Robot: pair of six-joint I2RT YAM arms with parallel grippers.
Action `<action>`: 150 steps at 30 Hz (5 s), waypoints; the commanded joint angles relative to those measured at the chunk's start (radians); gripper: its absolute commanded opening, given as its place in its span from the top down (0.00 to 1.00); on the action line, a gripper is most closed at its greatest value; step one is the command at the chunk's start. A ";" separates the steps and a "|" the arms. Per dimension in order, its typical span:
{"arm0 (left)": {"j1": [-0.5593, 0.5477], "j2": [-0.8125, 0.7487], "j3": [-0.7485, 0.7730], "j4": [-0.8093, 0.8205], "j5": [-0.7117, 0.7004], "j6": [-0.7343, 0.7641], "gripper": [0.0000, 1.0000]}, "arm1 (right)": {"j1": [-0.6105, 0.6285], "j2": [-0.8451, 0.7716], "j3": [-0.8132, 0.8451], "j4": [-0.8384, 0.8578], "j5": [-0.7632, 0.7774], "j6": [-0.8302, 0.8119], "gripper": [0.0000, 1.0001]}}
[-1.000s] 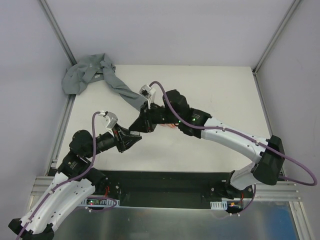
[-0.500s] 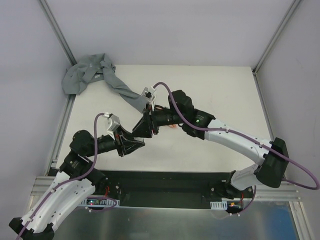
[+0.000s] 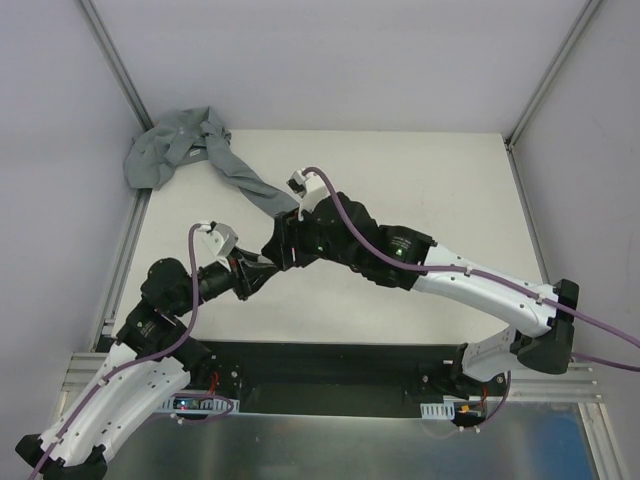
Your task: Paint the nails
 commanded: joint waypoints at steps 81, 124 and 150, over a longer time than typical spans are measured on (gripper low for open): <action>-0.005 0.016 0.051 0.157 0.533 -0.055 1.00 | -0.077 -0.099 -0.130 0.216 -0.932 -0.292 1.00; -0.006 -0.015 0.111 0.084 0.668 0.027 1.00 | -0.117 -0.109 -0.142 0.190 -0.950 -0.356 1.00; -0.006 0.000 0.131 -0.038 0.096 0.049 1.00 | 0.077 -0.035 0.059 -0.019 0.133 -0.138 0.39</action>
